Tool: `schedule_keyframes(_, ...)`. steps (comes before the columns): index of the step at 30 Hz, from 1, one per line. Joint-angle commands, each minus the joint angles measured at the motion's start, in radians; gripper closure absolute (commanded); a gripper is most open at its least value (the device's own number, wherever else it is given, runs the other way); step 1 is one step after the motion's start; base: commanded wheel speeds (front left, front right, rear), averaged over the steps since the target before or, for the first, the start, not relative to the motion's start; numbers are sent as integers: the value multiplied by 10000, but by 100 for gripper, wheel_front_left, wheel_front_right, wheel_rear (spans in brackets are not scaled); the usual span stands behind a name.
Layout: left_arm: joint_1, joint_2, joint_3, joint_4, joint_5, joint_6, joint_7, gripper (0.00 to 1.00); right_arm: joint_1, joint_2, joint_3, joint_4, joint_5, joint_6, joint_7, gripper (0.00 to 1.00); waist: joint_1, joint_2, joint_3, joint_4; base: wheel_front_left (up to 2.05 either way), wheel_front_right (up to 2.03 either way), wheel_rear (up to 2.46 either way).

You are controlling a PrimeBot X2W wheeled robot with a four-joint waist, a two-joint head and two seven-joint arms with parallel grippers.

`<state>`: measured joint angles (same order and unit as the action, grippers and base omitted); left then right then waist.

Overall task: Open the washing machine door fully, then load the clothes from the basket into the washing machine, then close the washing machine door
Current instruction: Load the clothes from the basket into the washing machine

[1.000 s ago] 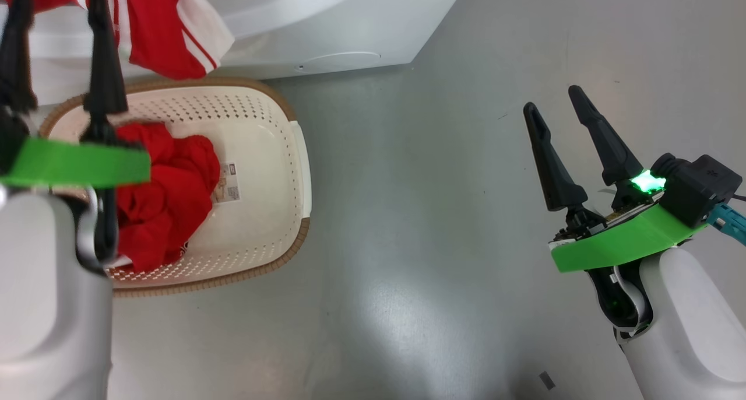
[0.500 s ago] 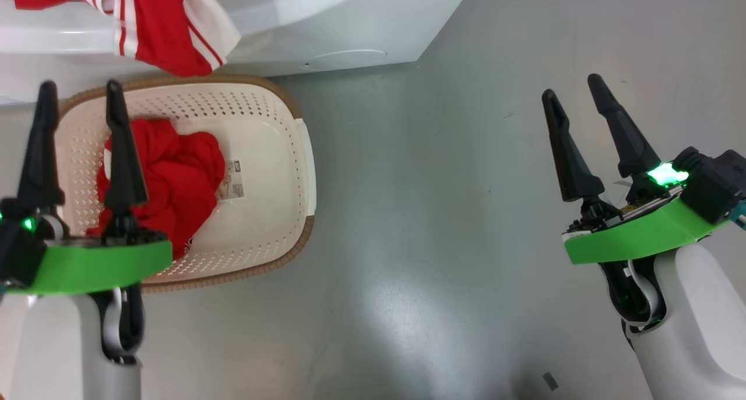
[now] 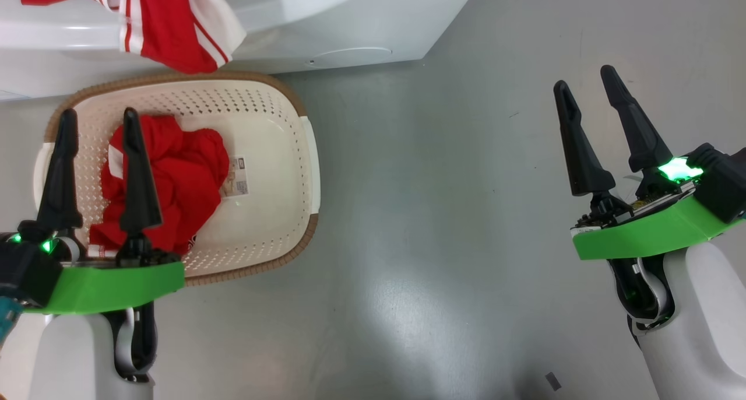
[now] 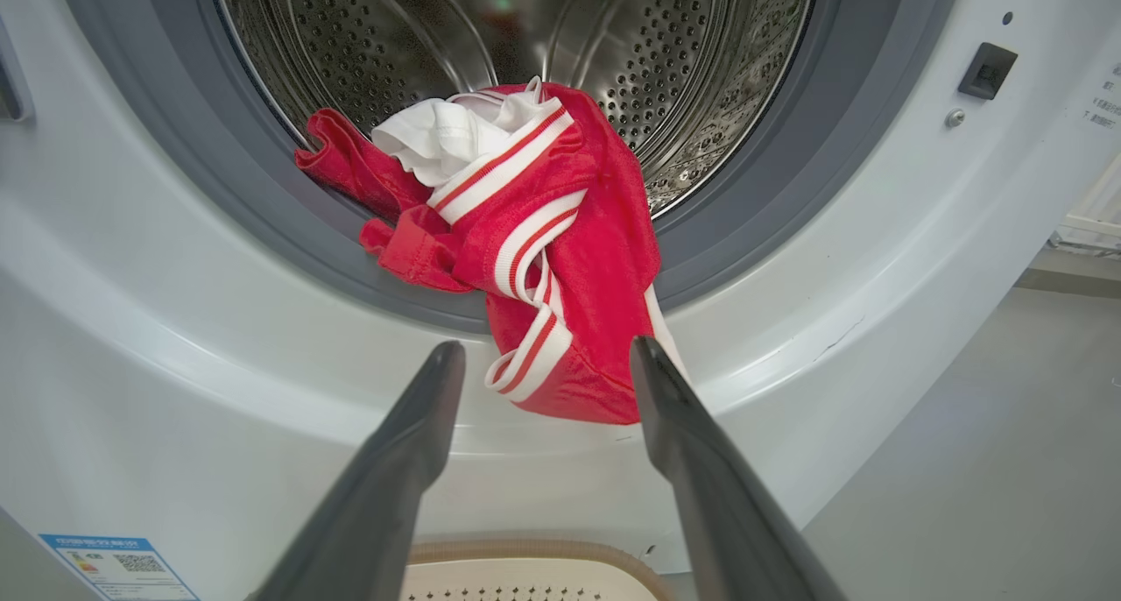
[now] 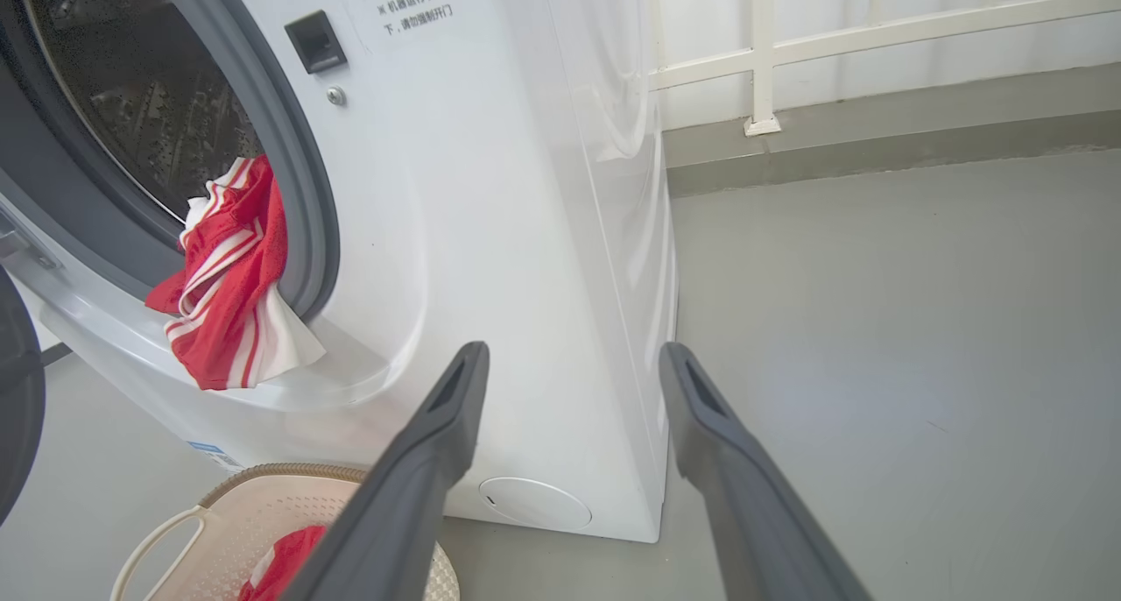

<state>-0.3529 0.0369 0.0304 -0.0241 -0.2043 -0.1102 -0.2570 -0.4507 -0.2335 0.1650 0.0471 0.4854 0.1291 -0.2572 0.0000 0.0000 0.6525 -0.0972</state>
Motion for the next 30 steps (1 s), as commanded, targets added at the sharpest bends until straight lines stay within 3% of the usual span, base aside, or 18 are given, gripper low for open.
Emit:
schedule_keyframes(1,244,159,338,-260,135,-65,-47,0,408,-62,123,-277,-62,16,-46,0,0,0,-11,-4,0,0,0)
schedule_keyframes(11,-213,137,127,314,129,-122,-47,0,443,-22,211,-204,-59,16,-46,0,0,0,-65,-76,0,0,0)
schedule_keyframes(30,-2283,185,10,3386,-1011,-199,-47,0,447,141,399,-92,3,16,-46,0,0,0,-103,-434,0,0,0)
